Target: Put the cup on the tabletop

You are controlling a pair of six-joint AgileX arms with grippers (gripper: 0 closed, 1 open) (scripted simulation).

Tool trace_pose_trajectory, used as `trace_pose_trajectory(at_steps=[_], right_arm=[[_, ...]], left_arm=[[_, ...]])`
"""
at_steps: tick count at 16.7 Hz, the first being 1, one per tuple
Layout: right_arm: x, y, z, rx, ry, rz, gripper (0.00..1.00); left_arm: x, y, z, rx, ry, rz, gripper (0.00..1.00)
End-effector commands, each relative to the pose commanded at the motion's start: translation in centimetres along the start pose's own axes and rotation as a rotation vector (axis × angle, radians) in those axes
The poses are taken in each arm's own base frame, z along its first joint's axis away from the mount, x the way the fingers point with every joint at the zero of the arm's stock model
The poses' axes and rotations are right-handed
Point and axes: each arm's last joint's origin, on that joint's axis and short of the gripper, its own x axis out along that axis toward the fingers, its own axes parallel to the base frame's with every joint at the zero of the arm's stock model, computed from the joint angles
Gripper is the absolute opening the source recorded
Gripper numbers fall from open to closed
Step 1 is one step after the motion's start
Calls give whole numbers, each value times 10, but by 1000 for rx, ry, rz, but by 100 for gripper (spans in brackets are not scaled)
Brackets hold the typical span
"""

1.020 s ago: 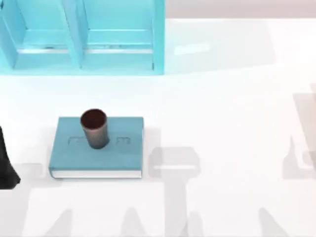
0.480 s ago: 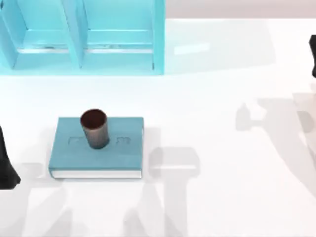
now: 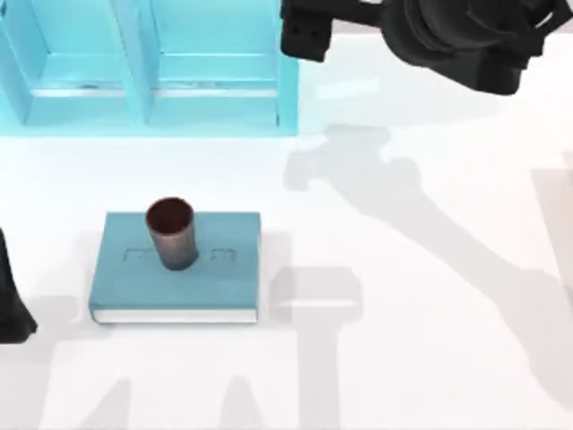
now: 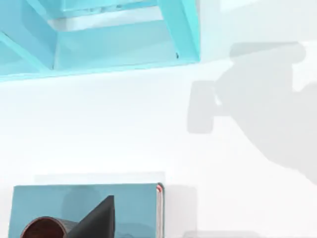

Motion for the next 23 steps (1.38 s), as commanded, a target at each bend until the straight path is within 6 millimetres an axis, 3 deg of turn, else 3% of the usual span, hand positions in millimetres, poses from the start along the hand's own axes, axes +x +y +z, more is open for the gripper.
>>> trace_pose_trajectory(at_steps=[5,9,13,19,23], right_arm=[[54,95,-41,-43,132,-102,100],[83,139,-86,-80,181,-170,100],[95,155,-110,-98,196,-200,100],[98,154,-109,-96,198,-202,100],[126,150,-114,-98,197,-201,100]], left_arm=[[0,0,0,0,0,0,100],[0,0,0,0,0,0,100],[0,0,0,0,0,0,100],[0,0,0,0,0,0,100],[0,0,0,0,0,0,100]])
